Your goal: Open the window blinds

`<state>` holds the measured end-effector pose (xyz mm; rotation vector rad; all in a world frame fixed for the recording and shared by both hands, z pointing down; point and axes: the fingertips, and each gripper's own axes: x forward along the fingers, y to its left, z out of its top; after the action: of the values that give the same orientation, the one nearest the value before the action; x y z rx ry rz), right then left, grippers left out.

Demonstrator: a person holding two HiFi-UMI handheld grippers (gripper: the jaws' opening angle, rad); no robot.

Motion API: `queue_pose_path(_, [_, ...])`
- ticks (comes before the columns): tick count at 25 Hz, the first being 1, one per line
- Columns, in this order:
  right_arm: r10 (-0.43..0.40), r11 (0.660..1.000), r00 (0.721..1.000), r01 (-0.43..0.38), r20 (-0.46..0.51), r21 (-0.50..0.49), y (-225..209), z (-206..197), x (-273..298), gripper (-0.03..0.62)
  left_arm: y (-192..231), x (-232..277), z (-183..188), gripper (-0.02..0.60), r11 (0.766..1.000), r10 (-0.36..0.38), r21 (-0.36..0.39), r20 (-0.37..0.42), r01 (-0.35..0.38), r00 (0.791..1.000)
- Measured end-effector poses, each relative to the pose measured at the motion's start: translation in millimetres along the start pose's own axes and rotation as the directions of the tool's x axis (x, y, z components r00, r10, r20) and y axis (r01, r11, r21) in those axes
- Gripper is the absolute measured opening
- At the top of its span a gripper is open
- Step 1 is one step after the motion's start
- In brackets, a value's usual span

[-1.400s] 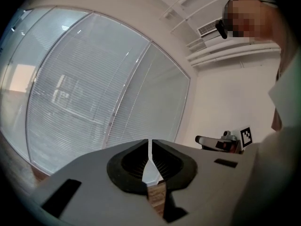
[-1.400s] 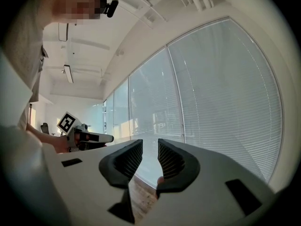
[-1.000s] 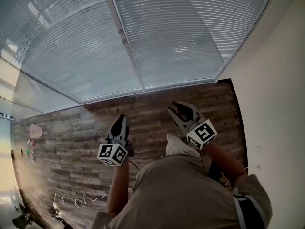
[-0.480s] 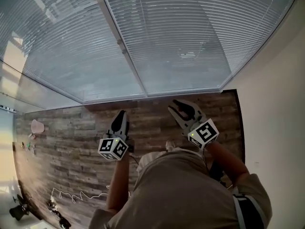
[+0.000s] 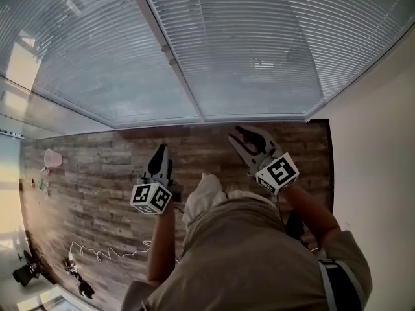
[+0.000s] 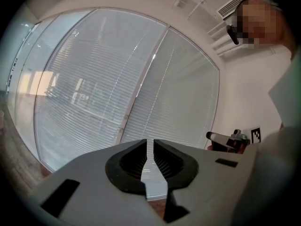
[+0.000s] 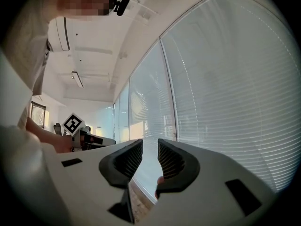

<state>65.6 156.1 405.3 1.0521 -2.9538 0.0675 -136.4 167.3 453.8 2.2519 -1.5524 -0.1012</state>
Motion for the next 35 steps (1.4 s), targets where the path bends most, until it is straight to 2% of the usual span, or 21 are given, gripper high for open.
queue_pose_path(4, [-0.023, 1.0, 1.0, 0.023, -0.001, 0.001, -7.7, -6.6, -5.5, 0.087, 6.5, 13.2, -11.4, 0.038, 1.0, -0.006, -0.009, -0.025, 0.006, 1.0])
queue_pose_path(7, [-0.058, 0.998, 0.998, 0.058, -0.008, 0.017, -17.5, -36.4, -14.3, 0.087, 6.4, 26.6, -34.8, 0.038, 1.0, -0.028, 0.007, -0.044, 0.028, 0.999])
queue_pose_path(10, [-0.074, 0.997, 0.997, 0.073, -0.026, -0.022, -36.5, -16.1, 1.7, 0.087, 0.3, 51.4, -6.3, 0.038, 0.998, -0.062, 0.022, -0.042, 0.062, 0.997])
queue_pose_path(12, [-0.062, 0.998, 0.997, 0.061, -0.05, -0.03, -43.4, -4.1, 14.6, 0.087, -4.1, 63.1, 9.0, 0.038, 0.996, -0.08, 0.024, -0.031, 0.081, 0.996])
queue_pose_path(17, [-0.004, 0.999, 0.995, -0.001, -0.103, -0.045, -38.9, -23.1, 29.4, 0.087, -11.6, 62.1, 0.3, 0.038, 0.995, -0.093, 0.035, -0.005, 0.093, 0.996])
queue_pose_path(23, [0.054, 0.997, 0.993, -0.06, -0.1, -0.055, -20.5, -25.9, 37.3, 0.087, -7.0, 39.9, -7.9, 0.038, 0.998, -0.054, 0.029, 0.005, 0.053, 0.999])
queue_pose_path(26, [0.056, 0.998, 0.993, -0.06, -0.101, -0.031, -17.2, -36.4, 49.8, 0.087, 12.0, 42.4, -13.0, 0.038, 0.999, -0.041, 0.017, -0.011, 0.041, 0.999])
queue_pose_path(31, [0.034, 0.999, 0.994, -0.033, -0.103, 0.008, -25.1, -35.0, 108.5, 0.087, 68.5, 69.4, 7.6, 0.038, 0.999, -0.043, -0.028, -0.031, 0.042, 0.999])
queue_pose_path(35, [0.013, 1.0, 0.996, -0.013, -0.088, -0.003, -33.1, -62.0, 130.4, 0.087, 99.8, 97.4, -13.3, 0.04, 0.997, -0.07, -0.022, -0.047, 0.069, 0.996])
